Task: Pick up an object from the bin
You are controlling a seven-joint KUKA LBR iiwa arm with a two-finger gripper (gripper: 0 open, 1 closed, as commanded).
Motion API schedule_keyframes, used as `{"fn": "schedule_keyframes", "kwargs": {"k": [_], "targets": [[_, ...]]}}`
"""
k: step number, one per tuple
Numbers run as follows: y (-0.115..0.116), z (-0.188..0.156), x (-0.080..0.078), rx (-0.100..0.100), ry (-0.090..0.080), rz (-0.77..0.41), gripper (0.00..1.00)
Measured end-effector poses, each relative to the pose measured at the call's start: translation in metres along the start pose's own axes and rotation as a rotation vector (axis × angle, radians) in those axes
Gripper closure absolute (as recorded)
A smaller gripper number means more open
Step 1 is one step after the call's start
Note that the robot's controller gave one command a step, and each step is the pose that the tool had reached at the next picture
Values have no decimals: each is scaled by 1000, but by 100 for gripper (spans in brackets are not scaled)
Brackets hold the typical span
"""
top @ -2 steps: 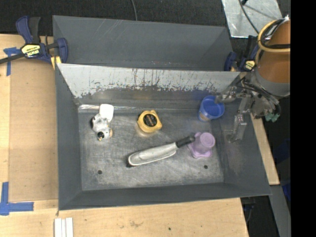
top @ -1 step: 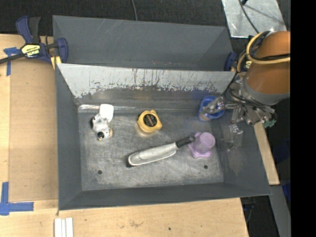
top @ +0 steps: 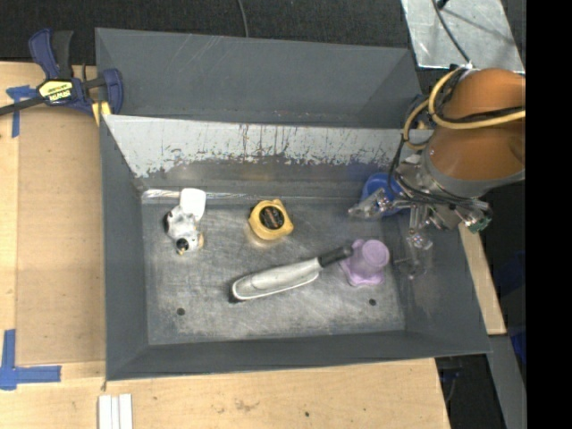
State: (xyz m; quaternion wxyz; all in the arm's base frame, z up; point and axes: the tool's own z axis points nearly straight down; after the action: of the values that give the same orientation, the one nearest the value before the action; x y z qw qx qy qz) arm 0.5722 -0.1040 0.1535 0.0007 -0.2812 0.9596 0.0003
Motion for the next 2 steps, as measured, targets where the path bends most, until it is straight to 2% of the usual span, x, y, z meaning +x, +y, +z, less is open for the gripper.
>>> {"fn": "schedule_keyframes", "kwargs": {"k": [1,2], "targets": [[0,6,10,1,0,-30,0],[5,67,8,7,-5,-188,0]]}}
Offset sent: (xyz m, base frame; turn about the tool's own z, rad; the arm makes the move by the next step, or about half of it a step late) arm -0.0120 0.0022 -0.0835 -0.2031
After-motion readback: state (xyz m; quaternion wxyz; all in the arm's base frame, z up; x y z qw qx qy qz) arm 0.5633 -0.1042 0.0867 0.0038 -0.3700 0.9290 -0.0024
